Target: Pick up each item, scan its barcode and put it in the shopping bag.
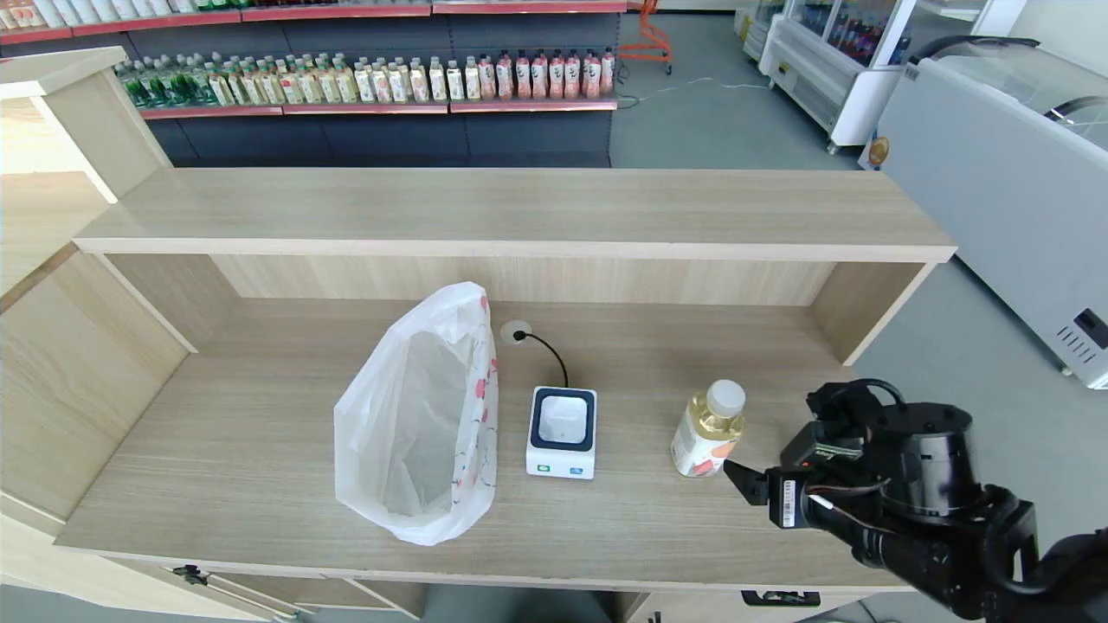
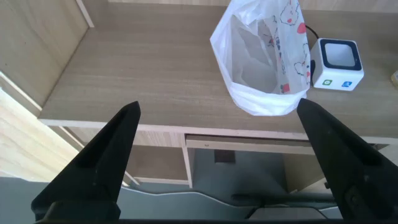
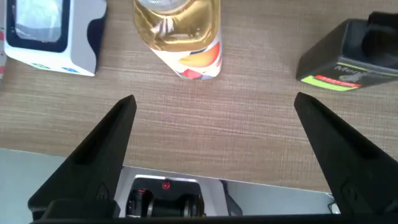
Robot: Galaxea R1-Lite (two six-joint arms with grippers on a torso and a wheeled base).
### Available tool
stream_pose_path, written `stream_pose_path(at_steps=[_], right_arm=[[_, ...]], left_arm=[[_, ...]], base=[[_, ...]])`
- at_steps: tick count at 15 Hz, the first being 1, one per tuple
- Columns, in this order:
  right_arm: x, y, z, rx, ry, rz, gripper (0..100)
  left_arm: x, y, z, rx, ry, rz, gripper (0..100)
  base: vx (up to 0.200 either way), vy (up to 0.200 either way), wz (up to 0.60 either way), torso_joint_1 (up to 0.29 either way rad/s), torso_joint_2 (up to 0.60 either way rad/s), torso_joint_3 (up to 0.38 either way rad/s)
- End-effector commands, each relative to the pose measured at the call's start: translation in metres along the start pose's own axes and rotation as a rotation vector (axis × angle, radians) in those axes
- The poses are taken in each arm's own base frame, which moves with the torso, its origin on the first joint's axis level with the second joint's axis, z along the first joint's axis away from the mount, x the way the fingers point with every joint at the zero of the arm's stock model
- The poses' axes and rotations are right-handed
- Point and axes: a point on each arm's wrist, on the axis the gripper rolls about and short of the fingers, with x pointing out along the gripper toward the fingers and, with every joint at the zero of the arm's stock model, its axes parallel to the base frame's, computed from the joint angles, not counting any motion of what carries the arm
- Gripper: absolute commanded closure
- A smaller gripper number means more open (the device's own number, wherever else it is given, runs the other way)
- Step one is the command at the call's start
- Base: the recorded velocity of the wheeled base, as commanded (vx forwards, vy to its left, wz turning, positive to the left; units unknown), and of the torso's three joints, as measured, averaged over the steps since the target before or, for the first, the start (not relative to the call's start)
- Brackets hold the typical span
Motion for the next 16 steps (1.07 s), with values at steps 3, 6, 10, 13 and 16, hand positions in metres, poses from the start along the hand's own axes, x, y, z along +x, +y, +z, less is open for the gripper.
stream_pose_path(at_steps=[3,6,10,13,16], right_arm=[[0.028,0.003,-0.037,-0.021,0.168,-0.049,0],[0.043,0.011,-0.033,-0.012,0.136,-0.033,0],[0.064,0.032,-0.012,0.012,0.013,0.024,0],[0.075,0.037,-0.014,0.004,0.010,0.011,0],[0.089,0.041,-0.015,0.001,-0.036,0.015,0]], left_arm=[[0.000,0.000,0.000,0.000,0.000,0.000,0],[0.000,0.000,0.000,0.000,0.000,0.000,0],[0.000,0.000,0.000,0.000,0.000,0.000,0],[0.000,0.000,0.000,0.000,0.000,0.000,0],[0.000,0.000,0.000,0.000,0.000,0.000,0]], base=[[0.000,0.000,0.00,0.000,0.00,0.000],[0.000,0.000,0.00,0.000,0.00,0.000],[0.000,0.000,0.00,0.000,0.00,0.000],[0.000,0.000,0.00,0.000,0.00,0.000],[0.000,0.000,0.00,0.000,0.00,0.000]])
